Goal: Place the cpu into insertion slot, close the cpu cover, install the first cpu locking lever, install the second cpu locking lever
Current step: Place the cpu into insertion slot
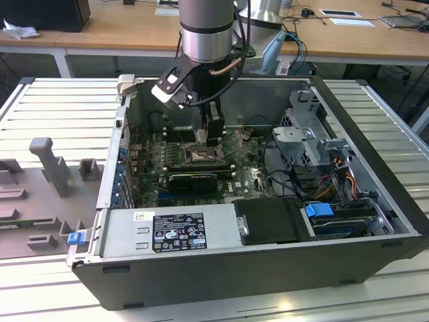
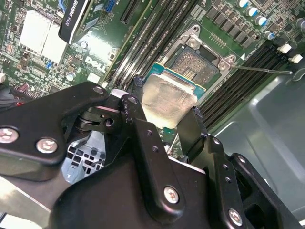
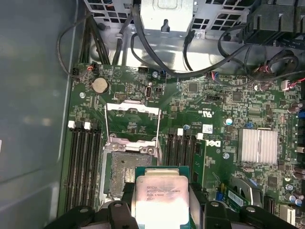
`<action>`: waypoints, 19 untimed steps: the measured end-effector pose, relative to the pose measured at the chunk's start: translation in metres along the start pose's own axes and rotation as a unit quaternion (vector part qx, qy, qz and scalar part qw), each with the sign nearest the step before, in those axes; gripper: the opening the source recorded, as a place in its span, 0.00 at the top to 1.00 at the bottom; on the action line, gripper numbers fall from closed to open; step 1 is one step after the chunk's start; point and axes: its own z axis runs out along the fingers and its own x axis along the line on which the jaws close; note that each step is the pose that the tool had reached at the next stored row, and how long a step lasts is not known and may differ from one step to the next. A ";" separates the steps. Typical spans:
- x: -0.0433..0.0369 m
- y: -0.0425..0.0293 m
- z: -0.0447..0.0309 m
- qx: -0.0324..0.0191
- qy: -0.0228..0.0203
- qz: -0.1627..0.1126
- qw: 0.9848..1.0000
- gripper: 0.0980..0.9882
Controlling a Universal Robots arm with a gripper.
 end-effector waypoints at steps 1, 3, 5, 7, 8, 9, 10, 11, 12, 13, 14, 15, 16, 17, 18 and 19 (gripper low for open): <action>0.0000 -0.0001 0.0007 0.000 0.000 0.000 1.000 0.51; -0.0001 -0.0002 0.0026 0.000 0.000 0.000 1.000 0.51; -0.0001 -0.0005 0.0053 0.000 0.000 0.000 1.000 0.51; -0.0002 -0.0008 0.0086 0.000 0.000 0.003 1.000 0.51; -0.0001 -0.0009 0.0102 0.000 0.000 0.003 1.000 0.51; -0.0002 -0.0010 0.0113 0.000 0.000 0.004 1.000 0.51; -0.0002 -0.0011 0.0121 0.000 0.000 0.005 1.000 0.51; -0.0002 -0.0011 0.0122 0.000 -0.001 0.005 1.000 0.51; 0.0000 -0.0011 0.0130 0.000 0.000 0.005 1.000 0.51; 0.0000 -0.0011 0.0132 0.000 0.000 0.005 1.000 0.51; 0.0001 -0.0013 0.0134 0.000 0.000 0.005 1.000 0.51; 0.0005 -0.0014 0.0138 0.000 0.000 0.005 1.000 0.51; 0.0008 -0.0015 0.0138 0.000 0.000 0.005 1.000 0.51; 0.0008 -0.0016 0.0139 0.000 0.000 0.005 1.000 0.51; 0.0008 -0.0016 0.0140 0.000 0.000 0.005 1.000 0.51; 0.0013 -0.0017 0.0146 0.000 0.000 0.005 1.000 0.51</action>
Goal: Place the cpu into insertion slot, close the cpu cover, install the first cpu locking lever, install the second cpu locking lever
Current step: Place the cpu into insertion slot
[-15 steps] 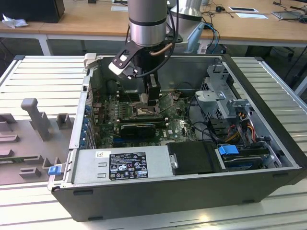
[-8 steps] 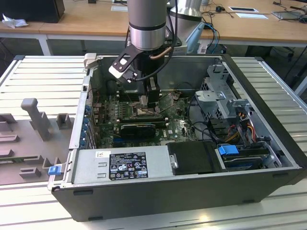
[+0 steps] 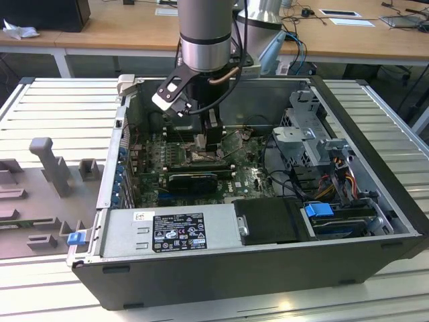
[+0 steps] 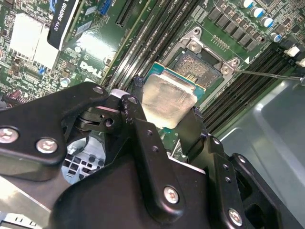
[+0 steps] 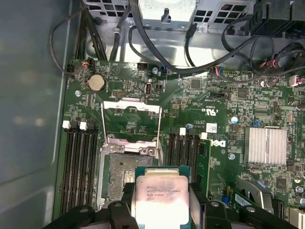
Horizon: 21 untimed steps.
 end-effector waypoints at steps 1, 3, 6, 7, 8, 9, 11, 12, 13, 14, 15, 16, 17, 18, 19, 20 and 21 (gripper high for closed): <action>0.0006 -0.0002 0.0009 0.000 0.000 0.000 1.000 0.51; 0.0027 -0.0003 0.0039 0.000 0.000 0.000 1.000 0.51; 0.0091 -0.0002 0.0090 0.000 0.000 0.001 1.000 0.51; 0.0113 -0.0002 0.0106 0.000 0.000 0.001 1.000 0.51; 0.0132 -0.0002 0.0122 0.000 0.000 0.001 1.000 0.51; 0.0153 -0.0003 0.0146 0.000 0.001 0.001 1.000 0.51; 0.0187 -0.0004 0.0189 0.000 0.000 0.001 1.000 0.51; 0.0205 -0.0004 0.0210 0.000 0.000 0.001 1.000 0.51; 0.0219 -0.0006 0.0242 0.000 0.000 0.005 1.000 0.51; 0.0219 -0.0008 0.0281 0.000 -0.001 0.018 1.000 0.51; 0.0218 -0.0012 0.0312 0.000 -0.002 0.031 1.000 0.51; 0.0224 -0.0015 0.0343 0.000 -0.002 0.034 0.999 0.51; 0.0230 -0.0017 0.0352 0.000 -0.002 0.034 0.999 0.51; 0.0236 -0.0022 0.0363 0.000 -0.002 0.034 0.999 0.51; 0.0238 -0.0024 0.0377 0.000 -0.002 0.033 0.999 0.51; 0.0240 -0.0026 0.0385 0.000 -0.001 0.032 1.000 0.51; 0.0245 -0.0032 0.0399 0.000 -0.001 0.027 1.000 0.51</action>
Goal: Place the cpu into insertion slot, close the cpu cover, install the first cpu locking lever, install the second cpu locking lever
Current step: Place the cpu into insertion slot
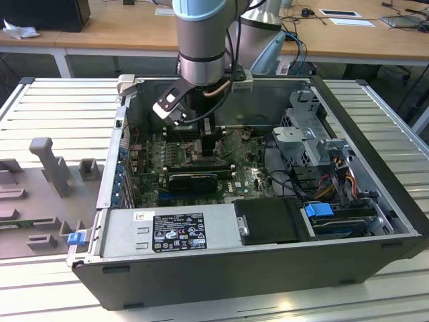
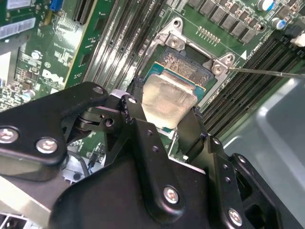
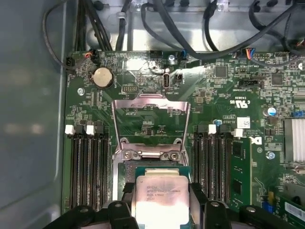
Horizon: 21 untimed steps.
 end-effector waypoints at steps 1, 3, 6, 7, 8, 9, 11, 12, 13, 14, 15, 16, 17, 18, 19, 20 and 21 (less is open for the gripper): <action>0.0004 -0.0003 0.0006 0.000 0.000 -0.003 1.000 0.51; 0.0014 -0.0005 0.0021 0.000 0.001 -0.009 1.000 0.51; 0.0015 -0.0007 0.0035 0.001 0.001 -0.010 1.000 0.51; 0.0015 -0.0007 0.0036 0.001 0.001 -0.010 1.000 0.51; 0.0016 -0.0007 0.0036 0.001 0.001 -0.010 1.000 0.51; 0.0017 -0.0008 0.0036 0.001 0.001 -0.010 1.000 0.51; 0.0018 -0.0009 0.0037 0.001 0.001 -0.010 1.000 0.51; 0.0018 -0.0009 0.0038 0.001 0.001 -0.010 1.000 0.51; 0.0018 -0.0009 0.0039 0.001 0.001 -0.010 1.000 0.51; 0.0018 -0.0009 0.0039 0.001 0.001 -0.010 1.000 0.51; 0.0018 -0.0009 0.0040 0.001 0.001 -0.010 1.000 0.51; 0.0018 -0.0009 0.0043 0.001 0.001 -0.010 1.000 0.51; 0.0019 -0.0010 0.0051 0.001 0.001 -0.010 1.000 0.51; 0.0023 -0.0011 0.0052 0.001 0.001 -0.010 1.000 0.51; 0.0026 -0.0015 0.0055 0.001 0.001 -0.010 1.000 0.51; 0.0034 -0.0017 0.0063 0.001 0.001 -0.010 1.000 0.51; 0.0038 -0.0019 0.0072 0.001 0.001 -0.009 1.000 0.51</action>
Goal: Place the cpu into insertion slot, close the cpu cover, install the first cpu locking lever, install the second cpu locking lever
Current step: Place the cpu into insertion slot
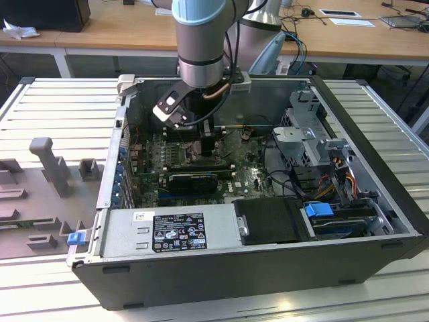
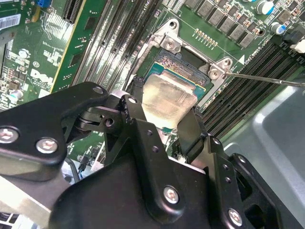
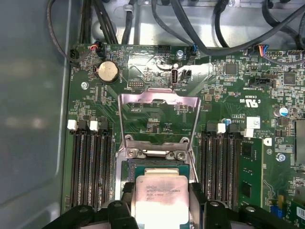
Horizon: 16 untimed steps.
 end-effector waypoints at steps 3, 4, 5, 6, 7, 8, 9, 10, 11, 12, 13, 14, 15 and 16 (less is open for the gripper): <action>0.0001 -0.0007 0.0022 0.000 -0.001 0.008 1.000 0.51; 0.0002 -0.0009 0.0037 0.000 -0.001 0.009 1.000 0.51; 0.0007 -0.0011 0.0047 0.000 -0.001 0.010 1.000 0.51; 0.0011 -0.0017 0.0057 0.000 -0.001 0.013 1.000 0.51; 0.0014 -0.0019 0.0063 0.000 -0.001 0.016 1.000 0.51; 0.0015 -0.0023 0.0069 0.000 -0.002 0.019 1.000 0.51; 0.0020 -0.0025 0.0081 -0.001 -0.002 0.025 1.000 0.51; 0.0023 -0.0025 0.0089 -0.001 -0.002 0.027 1.000 0.51; 0.0027 -0.0026 0.0096 -0.001 -0.002 0.027 1.000 0.51; 0.0032 -0.0026 0.0107 -0.001 -0.002 0.027 1.000 0.51; 0.0034 -0.0027 0.0116 -0.001 -0.002 0.027 1.000 0.51; 0.0036 -0.0028 0.0127 -0.001 -0.002 0.027 1.000 0.51; 0.0037 -0.0029 0.0137 -0.001 -0.002 0.027 1.000 0.51; 0.0038 -0.0030 0.0155 -0.001 -0.002 0.027 1.000 0.51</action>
